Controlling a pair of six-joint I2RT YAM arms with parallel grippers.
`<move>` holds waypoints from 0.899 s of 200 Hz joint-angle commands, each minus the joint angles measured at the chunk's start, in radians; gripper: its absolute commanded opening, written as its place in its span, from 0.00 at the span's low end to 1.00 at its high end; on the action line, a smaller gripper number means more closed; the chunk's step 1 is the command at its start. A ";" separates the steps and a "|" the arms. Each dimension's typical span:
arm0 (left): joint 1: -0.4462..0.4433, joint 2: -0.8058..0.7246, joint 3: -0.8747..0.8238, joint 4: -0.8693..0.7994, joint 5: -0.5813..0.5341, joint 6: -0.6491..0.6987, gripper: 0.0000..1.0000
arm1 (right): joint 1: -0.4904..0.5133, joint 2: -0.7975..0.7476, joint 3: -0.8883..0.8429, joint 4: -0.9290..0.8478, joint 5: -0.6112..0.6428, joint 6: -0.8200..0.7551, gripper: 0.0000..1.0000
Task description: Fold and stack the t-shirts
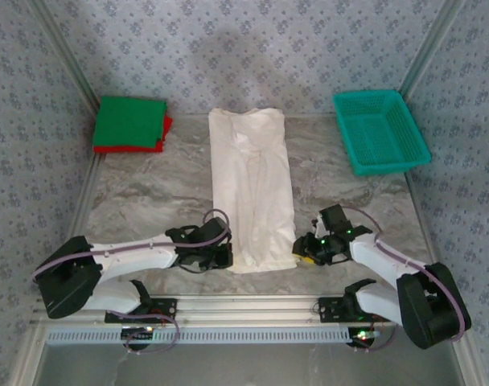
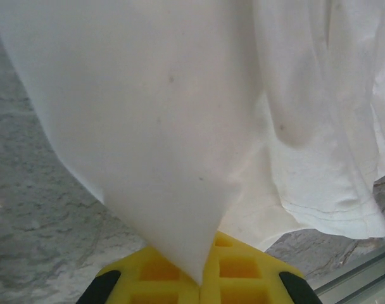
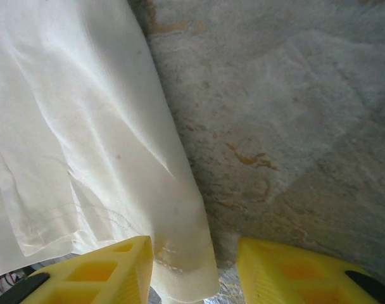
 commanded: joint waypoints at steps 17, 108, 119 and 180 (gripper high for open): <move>0.002 -0.097 -0.049 -0.040 -0.070 -0.021 0.00 | 0.115 0.043 -0.001 0.203 -0.081 0.084 0.43; 0.008 -0.186 -0.144 0.000 -0.097 -0.042 0.00 | 0.221 0.062 0.017 0.180 0.027 0.178 0.26; 0.008 -0.200 -0.153 -0.001 -0.101 -0.047 0.00 | 0.234 0.053 0.016 0.168 0.043 0.189 0.18; -0.007 -0.308 -0.231 0.053 0.049 -0.027 0.00 | 0.324 -0.086 -0.028 0.074 0.055 0.283 0.00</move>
